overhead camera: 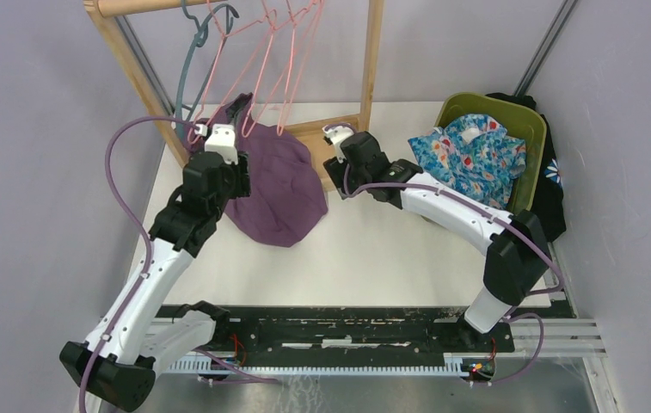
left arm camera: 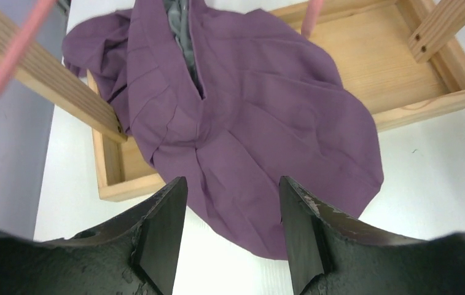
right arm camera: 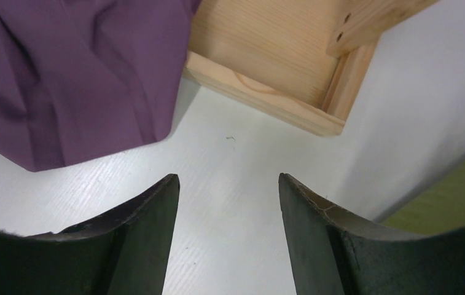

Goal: Remove the skirt from the hanger

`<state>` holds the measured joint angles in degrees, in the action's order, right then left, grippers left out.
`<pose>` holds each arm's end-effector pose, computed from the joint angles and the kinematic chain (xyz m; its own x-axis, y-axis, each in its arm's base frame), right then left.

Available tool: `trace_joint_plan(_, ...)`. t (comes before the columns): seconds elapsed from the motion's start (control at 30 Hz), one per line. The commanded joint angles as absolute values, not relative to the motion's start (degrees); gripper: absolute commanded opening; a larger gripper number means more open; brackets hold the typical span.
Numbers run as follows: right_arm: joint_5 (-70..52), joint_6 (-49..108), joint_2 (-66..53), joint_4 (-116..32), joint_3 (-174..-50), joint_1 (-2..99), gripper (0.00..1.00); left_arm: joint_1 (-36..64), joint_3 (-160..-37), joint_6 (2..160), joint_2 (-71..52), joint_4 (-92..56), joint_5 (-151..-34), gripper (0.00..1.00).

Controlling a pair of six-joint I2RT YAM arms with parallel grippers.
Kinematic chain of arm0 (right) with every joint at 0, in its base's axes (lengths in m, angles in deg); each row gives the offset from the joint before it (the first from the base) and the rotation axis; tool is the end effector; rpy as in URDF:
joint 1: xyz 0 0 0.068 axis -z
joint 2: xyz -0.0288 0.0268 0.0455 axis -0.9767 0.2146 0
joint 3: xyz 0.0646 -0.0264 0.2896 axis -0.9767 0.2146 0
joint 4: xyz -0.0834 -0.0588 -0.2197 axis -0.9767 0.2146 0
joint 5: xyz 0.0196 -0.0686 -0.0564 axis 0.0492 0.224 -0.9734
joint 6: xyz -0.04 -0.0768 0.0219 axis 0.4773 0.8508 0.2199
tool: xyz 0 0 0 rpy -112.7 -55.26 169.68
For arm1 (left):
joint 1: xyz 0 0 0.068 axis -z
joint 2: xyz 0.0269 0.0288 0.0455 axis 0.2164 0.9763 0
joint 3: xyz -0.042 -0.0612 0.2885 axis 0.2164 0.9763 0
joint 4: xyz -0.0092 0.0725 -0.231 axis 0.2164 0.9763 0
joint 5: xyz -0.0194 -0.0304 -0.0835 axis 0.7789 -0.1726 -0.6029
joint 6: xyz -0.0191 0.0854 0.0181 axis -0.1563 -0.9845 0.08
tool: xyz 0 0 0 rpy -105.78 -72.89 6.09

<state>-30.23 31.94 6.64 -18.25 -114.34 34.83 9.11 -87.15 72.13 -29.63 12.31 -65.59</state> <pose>0.2979 0.2500 0.2987 -0.5194 -0.3769 -0.7669 -0.4884 0.8674 -0.0956 0.2034 -0.0531 0.3751 -0.3606 0.0922 -0.9281 0.0565 0.9954 0.0770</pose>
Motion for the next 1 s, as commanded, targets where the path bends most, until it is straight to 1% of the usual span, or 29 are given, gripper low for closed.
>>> trace_joint_plan(0.0,-28.7,31.6,7.9,-19.8,-119.6,34.6,0.67,8.9,-83.2,77.8,-29.2,6.6,-61.9,0.64)
trace_joint_plan(0.23,-29.0,31.8,5.5,-21.7,-116.0,34.5,0.67,8.7,-79.4,80.5,-23.1,-0.7,-52.4,0.65)
trace_joint_plan(0.4,-29.5,32.3,3.8,-23.0,-113.1,34.5,0.67,7.0,-81.8,81.2,-16.5,-3.1,-49.0,0.65)
trace_joint_plan(0.6,-29.3,32.1,2.2,-24.9,-110.1,34.5,0.67,1.4,-80.6,81.8,-11.0,-9.4,-54.2,0.64)
trace_joint_plan(0.73,-29.4,32.0,1.9,-25.2,-109.2,34.5,0.67,-3.6,-81.5,79.8,-6.6,-13.4,-60.4,0.63)
trace_joint_plan(0.87,-29.4,31.5,1.6,-26.0,-108.5,34.5,0.67,-4.3,-83.5,76.4,-1.2,-15.9,-63.8,0.62)
trace_joint_plan(0.97,-29.4,31.3,1.6,-25.8,-108.6,34.5,0.67,-4.4,-83.7,76.8,2.3,-17.0,-67.6,0.62)
